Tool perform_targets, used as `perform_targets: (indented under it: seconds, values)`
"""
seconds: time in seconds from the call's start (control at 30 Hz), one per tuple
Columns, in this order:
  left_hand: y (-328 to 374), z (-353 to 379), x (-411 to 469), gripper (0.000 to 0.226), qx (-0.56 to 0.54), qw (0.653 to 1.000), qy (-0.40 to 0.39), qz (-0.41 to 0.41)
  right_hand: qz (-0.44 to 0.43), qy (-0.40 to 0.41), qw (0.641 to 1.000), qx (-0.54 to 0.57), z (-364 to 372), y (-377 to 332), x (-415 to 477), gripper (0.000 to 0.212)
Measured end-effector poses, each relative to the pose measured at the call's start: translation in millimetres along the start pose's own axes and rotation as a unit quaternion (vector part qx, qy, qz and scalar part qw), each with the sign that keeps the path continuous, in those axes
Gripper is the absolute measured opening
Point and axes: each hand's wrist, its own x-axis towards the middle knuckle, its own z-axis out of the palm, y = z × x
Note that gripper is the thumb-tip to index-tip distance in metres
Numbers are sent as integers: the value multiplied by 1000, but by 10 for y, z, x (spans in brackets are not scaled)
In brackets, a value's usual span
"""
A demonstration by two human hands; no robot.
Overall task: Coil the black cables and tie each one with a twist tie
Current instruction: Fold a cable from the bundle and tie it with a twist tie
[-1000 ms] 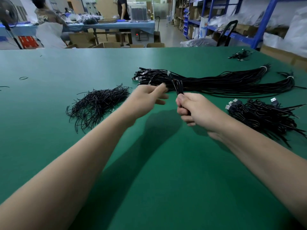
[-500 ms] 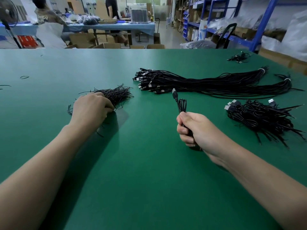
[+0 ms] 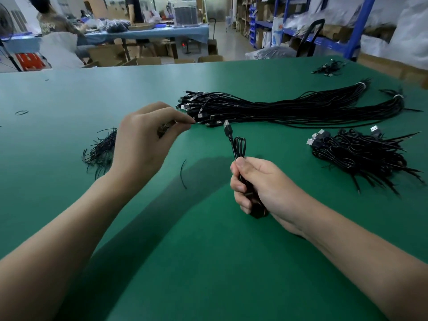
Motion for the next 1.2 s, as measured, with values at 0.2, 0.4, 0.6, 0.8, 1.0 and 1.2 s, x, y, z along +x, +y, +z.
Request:
perform_targets:
  seconds: [0.2,0.4,0.6,0.8,1.0,1.2]
  values:
    - [438,381,-178,11,-160,986,-47,-24,-18,-3,999,45,8,-3,-5,30]
    - [485,514,-410,11,-389,900,-47,-190,-27,-20,999,26,42,14,-10,30]
    - [508,506,-450,13,-488,832,-72,-251,-37,-18,999,-15,52,4,-20,31]
    - [483,515,-473,17,-552,779,-95,-281,-47,6,999,-5,36,-57,-41,29]
    - [483,510,-466,25,-568,757,-83,-314,-55,-2,998,-16,41,-62,-49,27]
    - [428,516,-463,45,-542,756,-106,-351,-66,-30,996,-46,43,-43,-48,28]
